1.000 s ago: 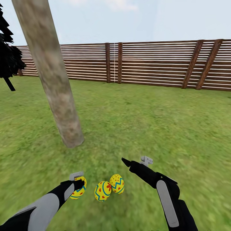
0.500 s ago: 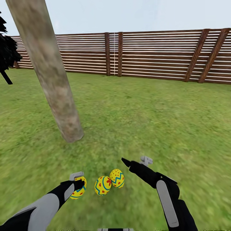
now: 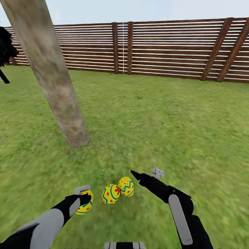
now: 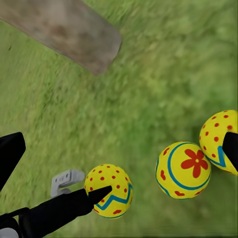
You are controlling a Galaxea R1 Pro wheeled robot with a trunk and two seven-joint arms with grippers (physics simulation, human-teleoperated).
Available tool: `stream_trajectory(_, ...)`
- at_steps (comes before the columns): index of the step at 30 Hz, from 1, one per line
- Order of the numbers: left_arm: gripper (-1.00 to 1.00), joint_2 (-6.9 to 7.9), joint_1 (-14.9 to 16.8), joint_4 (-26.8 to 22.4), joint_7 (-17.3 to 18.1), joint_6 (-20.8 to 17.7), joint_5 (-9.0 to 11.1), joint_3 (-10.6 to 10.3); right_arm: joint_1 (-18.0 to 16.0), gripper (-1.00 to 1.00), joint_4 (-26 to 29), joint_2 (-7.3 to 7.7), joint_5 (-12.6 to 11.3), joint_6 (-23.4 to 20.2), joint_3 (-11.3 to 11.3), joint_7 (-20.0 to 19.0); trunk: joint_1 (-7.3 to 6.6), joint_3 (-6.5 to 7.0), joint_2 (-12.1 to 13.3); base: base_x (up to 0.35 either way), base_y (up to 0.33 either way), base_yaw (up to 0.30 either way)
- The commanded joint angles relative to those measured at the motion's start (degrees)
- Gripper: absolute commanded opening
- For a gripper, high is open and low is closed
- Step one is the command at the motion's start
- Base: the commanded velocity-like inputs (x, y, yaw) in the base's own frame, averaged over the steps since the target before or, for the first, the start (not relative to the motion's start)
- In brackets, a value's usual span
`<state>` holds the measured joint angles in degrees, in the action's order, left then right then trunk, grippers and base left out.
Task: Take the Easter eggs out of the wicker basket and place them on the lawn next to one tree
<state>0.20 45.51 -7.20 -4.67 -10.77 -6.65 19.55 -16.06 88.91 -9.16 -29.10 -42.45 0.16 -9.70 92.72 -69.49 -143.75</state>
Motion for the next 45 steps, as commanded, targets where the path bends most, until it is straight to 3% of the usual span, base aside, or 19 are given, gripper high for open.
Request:
stream_trajectory(1,-1.00,-0.03,0.0,-0.1,0.0,-0.3,-0.6,0.4,0.0,1.00,0.0,-0.02,0.2,-0.3,-0.1,-0.2,0.01,-0.27,0.0,0.000,0.000,0.000)
stream_trajectory(24,-1.00,-0.03,0.0,-0.1,0.0,-0.3,-0.6,0.4,0.0,1.00,0.0,-0.10,0.1,-0.3,-0.1,-0.2,0.60,-5.37,-0.3,0.000,0.000,0.000)
stream_trajectory(41,-1.00,-0.03,0.0,-0.1,-0.1,-0.3,-0.5,0.4,0.0,1.00,0.0,-0.07,0.2,-0.3,-0.1,-0.2,0.60,-5.37,-0.3,0.061,0.012,0.000)
stream_trajectory(45,-1.00,-0.03,0.0,-0.1,-0.1,-0.4,-0.6,0.5,0.0,1.00,0.0,-0.07,0.2,-0.3,-0.1,-0.2,0.71,-6.25,-0.4,0.000,0.000,0.000)
